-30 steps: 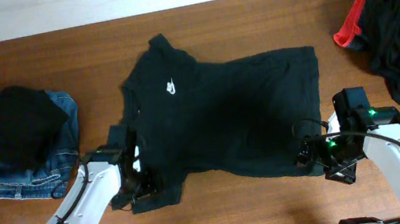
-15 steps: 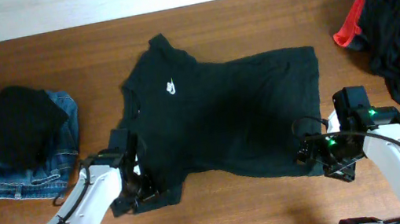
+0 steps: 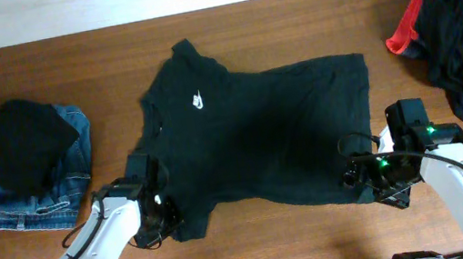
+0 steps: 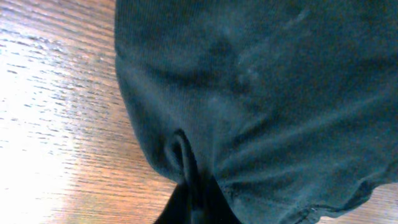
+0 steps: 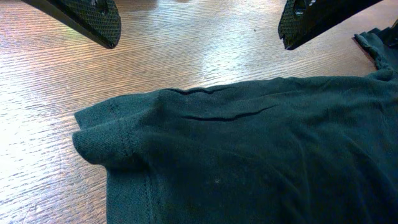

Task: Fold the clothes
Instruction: 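Grasp the bottom hem corners of the shirt with both grippers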

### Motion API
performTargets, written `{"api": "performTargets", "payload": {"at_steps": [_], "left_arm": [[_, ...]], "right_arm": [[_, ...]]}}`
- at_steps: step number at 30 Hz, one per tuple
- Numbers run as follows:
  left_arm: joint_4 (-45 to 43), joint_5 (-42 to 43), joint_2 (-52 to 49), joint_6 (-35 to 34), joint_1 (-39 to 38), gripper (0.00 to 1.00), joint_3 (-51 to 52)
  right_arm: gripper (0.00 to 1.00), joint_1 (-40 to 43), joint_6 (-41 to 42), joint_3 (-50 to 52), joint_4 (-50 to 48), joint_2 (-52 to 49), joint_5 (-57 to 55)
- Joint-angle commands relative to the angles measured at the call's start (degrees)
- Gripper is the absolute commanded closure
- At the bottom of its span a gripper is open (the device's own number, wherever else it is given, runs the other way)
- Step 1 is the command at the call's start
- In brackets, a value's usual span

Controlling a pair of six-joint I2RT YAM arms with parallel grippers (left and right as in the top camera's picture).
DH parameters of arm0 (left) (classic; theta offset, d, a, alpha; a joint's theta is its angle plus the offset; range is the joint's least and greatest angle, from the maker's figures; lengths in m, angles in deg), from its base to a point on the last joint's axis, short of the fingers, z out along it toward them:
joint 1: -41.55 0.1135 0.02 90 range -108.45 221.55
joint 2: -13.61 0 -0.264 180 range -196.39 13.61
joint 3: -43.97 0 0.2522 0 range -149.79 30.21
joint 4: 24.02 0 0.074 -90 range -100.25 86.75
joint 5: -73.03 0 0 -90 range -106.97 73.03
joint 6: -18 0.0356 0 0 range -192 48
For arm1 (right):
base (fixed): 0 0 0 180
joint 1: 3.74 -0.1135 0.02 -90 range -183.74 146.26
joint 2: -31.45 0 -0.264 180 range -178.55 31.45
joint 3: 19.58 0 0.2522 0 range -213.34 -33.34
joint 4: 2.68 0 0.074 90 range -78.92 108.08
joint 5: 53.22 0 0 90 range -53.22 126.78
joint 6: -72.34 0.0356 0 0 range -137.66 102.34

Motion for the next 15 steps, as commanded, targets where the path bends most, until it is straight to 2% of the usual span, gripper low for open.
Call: {"api": "performTargets", "payload": {"at_steps": [1, 3, 6, 15], "left_arm": [[-0.2, 1.5, -0.9, 1.1, 0.1, 0.99, 1.2], [0.1, 1.6, -0.9, 1.4, 0.1, 0.99, 0.6], [1.5, 2.8, -0.5, 1.4, 0.1, 1.00, -0.5], [4.0, 4.3, 5.6, 1.4, 0.1, 0.99, -0.7]], "right_arm": [[0.14, 0.3, 0.1, 0.3, -0.2, 0.3, 0.5], [0.13, 0.3, 0.1, 0.3, -0.2, 0.3, 0.5], [0.05, 0.3, 2.1, 0.3, -0.9, 0.1, -0.6], [0.04, 0.3, 10.3, 3.3, -7.8, -4.2, -2.1]]}}
